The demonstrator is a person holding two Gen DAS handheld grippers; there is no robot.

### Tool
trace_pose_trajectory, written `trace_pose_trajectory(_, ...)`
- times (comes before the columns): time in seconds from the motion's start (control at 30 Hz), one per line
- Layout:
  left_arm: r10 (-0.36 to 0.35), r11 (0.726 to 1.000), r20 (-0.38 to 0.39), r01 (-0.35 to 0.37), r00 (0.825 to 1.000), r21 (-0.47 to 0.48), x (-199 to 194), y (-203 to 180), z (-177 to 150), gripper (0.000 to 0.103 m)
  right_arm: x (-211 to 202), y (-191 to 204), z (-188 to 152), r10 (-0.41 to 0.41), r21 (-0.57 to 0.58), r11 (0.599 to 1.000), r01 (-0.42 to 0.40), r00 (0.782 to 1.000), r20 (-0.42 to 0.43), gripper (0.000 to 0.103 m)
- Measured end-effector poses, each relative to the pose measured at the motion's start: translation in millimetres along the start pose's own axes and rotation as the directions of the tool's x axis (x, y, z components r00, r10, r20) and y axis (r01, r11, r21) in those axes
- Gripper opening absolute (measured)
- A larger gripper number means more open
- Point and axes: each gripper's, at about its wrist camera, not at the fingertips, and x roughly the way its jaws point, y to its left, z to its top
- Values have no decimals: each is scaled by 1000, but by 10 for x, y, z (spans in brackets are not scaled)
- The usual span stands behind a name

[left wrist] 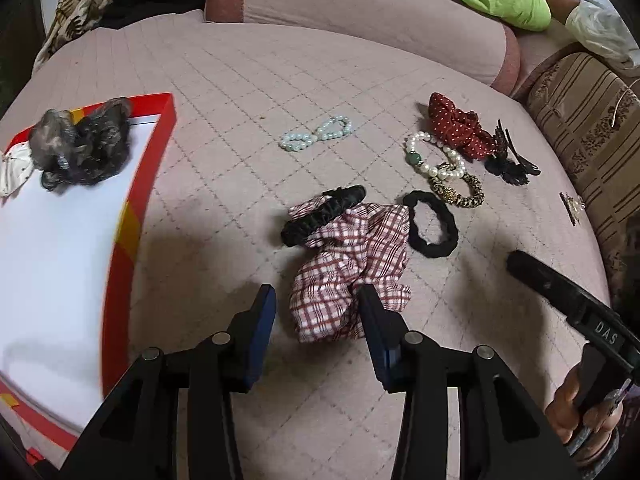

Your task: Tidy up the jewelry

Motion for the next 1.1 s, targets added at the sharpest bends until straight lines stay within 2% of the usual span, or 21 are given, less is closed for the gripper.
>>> trace_pose_trajectory(0.1, -17, 1000, 1, 17, 1000, -18, 78, 3, 27, 42, 216, 128, 78, 10, 0, 1000, -10, 1000, -29, 63)
trace_pose_trajectory(0.27, -33, 999, 9, 33, 999, -31, 149, -37, 94, 42, 464, 303, 192, -50, -25, 999, 49, 998, -39, 48)
trace_pose_trajectory(0.3, -28, 999, 8, 28, 1000, -30, 161, -50, 99, 38, 491, 342, 200, -70, -44, 997, 69, 997, -40, 40)
trace_pose_trajectory(0.33, -23, 999, 9, 23, 1000, -27, 167, -65, 99, 29, 519, 382, 198, -99, -66, 993, 96, 994, -44, 29)
trace_pose_trajectory(0.37, -32, 999, -1, 32, 999, -22, 176, -90, 94, 10, 537, 403, 201, -118, -80, 990, 114, 992, -45, 24)
trace_pose_trajectory(0.43, -28, 1000, 2, 28, 1000, -13, 143, -123, 77, 9, 552, 442, 190, -129, -107, 987, 124, 991, -45, 12)
trace_pose_trajectory(0.6, -56, 998, 6, 56, 998, 41, -121, -249, -25, 8, 420, 431, 148, -106, -93, 990, 101, 993, -42, 9)
trace_pose_trajectory(0.67, -105, 992, 9, 104, 994, 69, -318, -320, -86, 8, 329, 403, 119, -101, -86, 992, 97, 994, -33, 9)
trace_pose_trajectory(0.8, -224, 965, 50, 215, 973, 147, -671, -443, -181, 8, 38, 353, 30, -94, -68, 993, 95, 996, 4, 9)
trace_pose_trajectory(0.87, -299, 942, 59, 285, 952, 177, -819, -470, -208, 8, -93, 340, -10, -104, -61, 993, 105, 994, 26, 9)
trace_pose_trajectory(0.9, -278, 945, 72, 259, 958, 199, -873, -494, -216, 8, -155, 350, -28, -135, -69, 988, 137, 990, 41, 9)
trace_pose_trajectory(0.93, -177, 963, 98, 152, 979, 224, -896, -531, -221, 8, -201, 386, -39, -179, -90, 979, 184, 982, 58, 9)
trace_pose_trajectory(0.97, -63, 970, 121, 32, 991, 241, -877, -569, -222, 8, -255, 409, -59, -205, -107, 971, 213, 976, 75, 9)
trace_pose_trajectory(1.0, -7, 969, 128, -25, 992, 244, -849, -573, -217, 8, -290, 426, -64, -208, -110, 970, 216, 975, 83, 9)
trace_pose_trajectory(1.03, -73, 973, 108, 47, 991, 225, -851, -528, -209, 8, -340, 428, -70, -197, -105, 973, 205, 977, 85, 9)
trace_pose_trajectory(1.07, -163, 970, 80, 146, 983, 193, -855, -466, -199, 8, -383, 429, -75, -186, -100, 976, 194, 979, 88, 9)
trace_pose_trajectory(1.1, -255, 957, 52, 244, 966, 156, -847, -408, -191, 8, -408, 439, -80, -183, -98, 977, 192, 979, 92, 9)
